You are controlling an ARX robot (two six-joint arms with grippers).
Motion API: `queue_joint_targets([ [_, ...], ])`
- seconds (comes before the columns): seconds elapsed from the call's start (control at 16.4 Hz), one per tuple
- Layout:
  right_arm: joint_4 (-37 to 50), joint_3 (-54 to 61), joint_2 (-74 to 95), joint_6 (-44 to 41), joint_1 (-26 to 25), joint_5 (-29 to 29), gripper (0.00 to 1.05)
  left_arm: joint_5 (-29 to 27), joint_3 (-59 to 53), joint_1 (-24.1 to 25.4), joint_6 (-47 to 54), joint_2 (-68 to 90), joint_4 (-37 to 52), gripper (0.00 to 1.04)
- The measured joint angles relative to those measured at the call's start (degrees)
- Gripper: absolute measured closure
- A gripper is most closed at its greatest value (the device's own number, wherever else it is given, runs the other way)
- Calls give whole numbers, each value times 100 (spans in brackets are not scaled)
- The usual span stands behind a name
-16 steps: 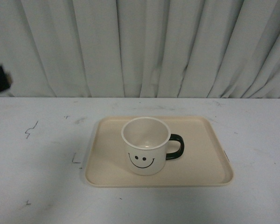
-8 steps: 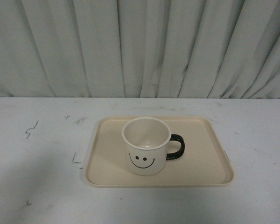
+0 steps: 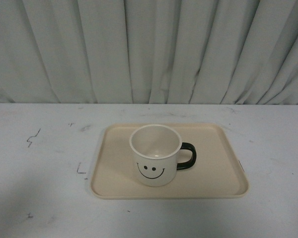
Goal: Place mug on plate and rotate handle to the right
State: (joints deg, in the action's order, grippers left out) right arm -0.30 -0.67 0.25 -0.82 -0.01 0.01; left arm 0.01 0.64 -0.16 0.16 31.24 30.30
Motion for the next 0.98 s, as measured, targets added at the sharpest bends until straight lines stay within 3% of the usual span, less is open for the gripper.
queue_joint_targets([
  [0.49, 0, 0, 0, 0, 0, 0, 6, -2, -2, 0, 0, -1552, -1456, 103],
  [0.98, 0, 0, 0, -2, 0, 0, 6, -2, -2, 0, 0, -2142, -2041, 103],
])
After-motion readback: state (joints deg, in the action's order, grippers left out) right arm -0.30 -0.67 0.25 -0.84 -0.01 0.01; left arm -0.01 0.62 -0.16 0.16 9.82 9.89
